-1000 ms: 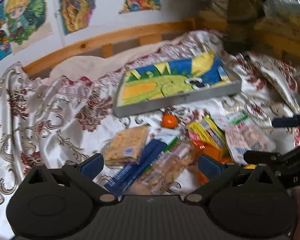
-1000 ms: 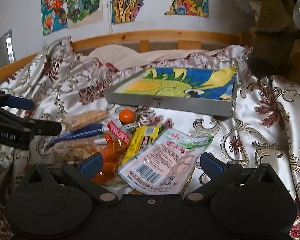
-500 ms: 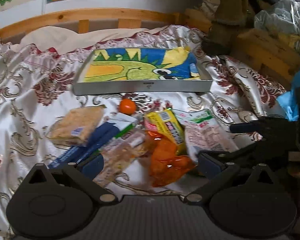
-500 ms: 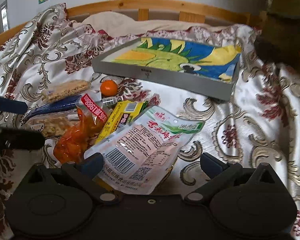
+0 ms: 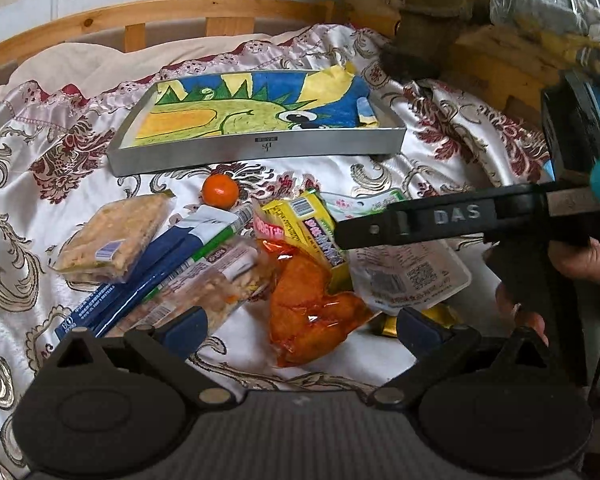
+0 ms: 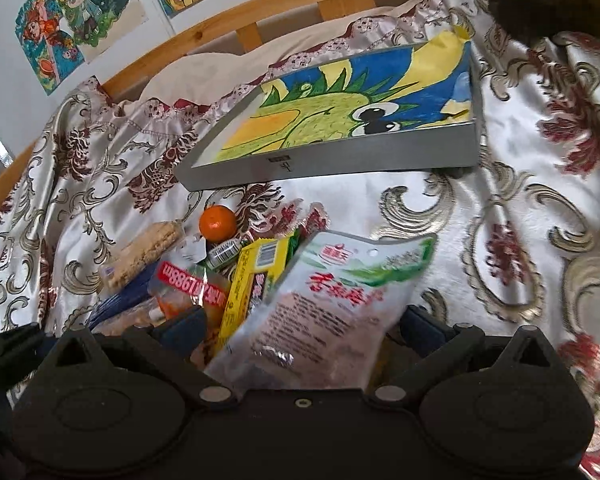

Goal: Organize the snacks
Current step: 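Move the right tool to the white-green snack bag while the left tool approaches the orange bag, then close the right gripper on the white-green bag while the left gripper closes on the orange bag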

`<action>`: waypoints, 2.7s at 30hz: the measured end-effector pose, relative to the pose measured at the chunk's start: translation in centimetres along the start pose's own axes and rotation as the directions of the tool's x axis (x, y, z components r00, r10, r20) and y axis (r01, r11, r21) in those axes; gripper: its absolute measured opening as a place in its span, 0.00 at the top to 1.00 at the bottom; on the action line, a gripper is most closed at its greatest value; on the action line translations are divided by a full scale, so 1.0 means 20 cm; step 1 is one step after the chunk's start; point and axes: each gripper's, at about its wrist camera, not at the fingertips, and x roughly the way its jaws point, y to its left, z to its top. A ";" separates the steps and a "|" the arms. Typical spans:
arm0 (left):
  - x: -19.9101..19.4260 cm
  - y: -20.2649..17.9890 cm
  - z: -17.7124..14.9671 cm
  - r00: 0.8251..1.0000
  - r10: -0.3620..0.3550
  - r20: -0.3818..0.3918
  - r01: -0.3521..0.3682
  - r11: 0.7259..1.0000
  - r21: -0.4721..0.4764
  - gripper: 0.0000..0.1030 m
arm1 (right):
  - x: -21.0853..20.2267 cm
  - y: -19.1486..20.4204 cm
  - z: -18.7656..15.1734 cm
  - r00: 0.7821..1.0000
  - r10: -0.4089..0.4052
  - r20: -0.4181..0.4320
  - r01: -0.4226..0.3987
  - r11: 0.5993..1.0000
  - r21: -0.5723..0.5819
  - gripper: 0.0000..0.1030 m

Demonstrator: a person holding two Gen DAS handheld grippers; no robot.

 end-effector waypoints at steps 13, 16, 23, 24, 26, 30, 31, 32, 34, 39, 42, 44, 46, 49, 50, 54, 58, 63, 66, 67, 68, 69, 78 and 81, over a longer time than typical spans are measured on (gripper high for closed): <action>0.05 -0.04 -0.01 0.999 0.035 -0.019 -0.034 0.998 0.047 0.00 | 0.04 0.03 -0.05 0.988 -0.138 -0.064 0.134 0.989 -0.066 0.02; 0.08 -0.05 0.00 0.999 0.028 -0.017 -0.028 0.999 0.038 0.00 | 0.00 0.00 -0.05 0.989 -0.129 -0.066 0.127 0.991 -0.039 0.06; 0.11 -0.06 0.00 1.000 0.017 0.004 -0.017 0.998 0.052 0.01 | -0.03 -0.01 -0.06 0.990 -0.123 -0.066 0.122 0.992 -0.026 0.14; 0.12 -0.06 0.00 1.000 0.017 0.002 -0.017 0.998 0.062 0.01 | -0.03 0.00 -0.06 0.990 -0.122 -0.065 0.120 0.992 -0.028 0.16; 0.12 -0.06 0.00 1.000 0.013 -0.003 -0.013 0.998 0.063 0.02 | -0.03 0.00 -0.06 0.991 -0.119 -0.065 0.117 0.993 -0.029 0.17; 0.12 -0.04 0.00 1.000 -0.005 0.001 0.005 0.999 0.042 0.03 | -0.03 0.00 -0.06 0.991 -0.116 -0.064 0.114 0.993 -0.031 0.18; 0.11 -0.04 0.01 1.000 -0.015 0.002 0.014 0.999 0.035 0.03 | -0.03 0.00 -0.06 0.991 -0.116 -0.065 0.114 0.993 -0.031 0.18; 0.11 -0.04 0.01 0.999 -0.035 0.002 0.035 0.999 0.025 0.03 | -0.03 0.00 -0.06 0.991 -0.116 -0.065 0.115 0.993 -0.031 0.18; 0.10 -0.04 0.01 0.998 -0.065 0.012 0.065 0.998 0.020 0.00 | -0.03 0.00 -0.06 0.991 -0.116 -0.067 0.114 0.993 -0.034 0.18; 0.12 -0.11 0.01 0.999 -0.051 0.010 0.049 0.994 0.094 0.01 | -0.02 0.00 -0.06 0.991 -0.114 -0.076 0.111 0.993 -0.044 0.18; 0.14 -0.10 0.03 0.998 -0.058 0.003 0.058 0.996 0.064 0.01 | -0.02 0.00 -0.06 0.991 -0.112 -0.076 0.109 0.993 -0.047 0.18; 0.14 -0.07 0.03 0.998 -0.067 -0.005 0.067 0.997 0.030 0.03 | -0.02 0.00 -0.06 0.991 -0.112 -0.075 0.109 0.993 -0.045 0.18; 0.14 -0.04 0.03 0.998 -0.063 -0.006 0.063 0.998 -0.009 0.07 | -0.02 0.00 -0.06 0.991 -0.112 -0.067 0.109 0.993 -0.035 0.18; 0.13 0.00 0.04 0.997 -0.083 -0.003 0.083 0.994 -0.065 0.15 | -0.03 -0.01 -0.06 0.992 -0.116 -0.053 0.116 0.993 -0.016 0.24; 0.14 0.01 0.04 0.996 -0.086 -0.008 0.085 0.993 -0.084 0.17 | -0.03 -0.01 -0.06 0.992 -0.117 -0.049 0.117 0.993 -0.010 0.29; 0.15 0.03 0.03 0.995 -0.101 -0.023 0.098 0.989 -0.115 0.27 | -0.04 -0.02 -0.06 0.993 -0.112 -0.042 0.112 0.994 0.017 0.31; 0.16 0.03 0.03 0.995 -0.102 -0.023 0.099 0.989 -0.112 0.28 | -0.03 -0.01 -0.07 0.992 -0.116 -0.047 0.117 0.993 0.001 0.29; 0.16 0.04 0.03 0.994 -0.106 -0.020 0.102 0.986 -0.131 0.30 | -0.02 0.01 -0.08 0.991 -0.124 -0.047 0.123 0.992 -0.026 0.28; 0.16 0.05 0.03 0.994 -0.107 -0.026 0.102 0.982 -0.162 0.31 | -0.03 0.01 -0.08 0.990 -0.135 -0.047 0.134 0.991 -0.027 0.38; 0.15 0.05 0.03 0.994 -0.107 -0.027 0.101 0.980 -0.173 0.31 | -0.04 0.00 -0.07 0.990 -0.133 -0.049 0.132 0.991 -0.019 0.38; 0.15 0.06 0.03 0.994 -0.107 -0.027 0.100 0.979 -0.179 0.31 | -0.05 -0.01 -0.08 0.990 -0.128 -0.051 0.128 0.992 -0.009 0.39; 0.15 0.06 0.03 0.994 -0.106 -0.026 0.100 0.978 -0.185 0.31 | -0.06 -0.02 -0.08 0.991 -0.122 -0.054 0.122 0.993 0.003 0.39; 0.14 0.06 0.02 0.995 -0.096 -0.019 0.091 0.981 -0.174 0.33 | -0.10 -0.04 -0.09 0.993 -0.107 -0.050 0.109 0.993 0.038 0.46; 0.13 0.05 0.02 0.996 -0.092 -0.017 0.088 0.980 -0.179 0.33 | -0.11 -0.03 -0.10 0.993 -0.106 -0.051 0.107 0.994 0.027 0.46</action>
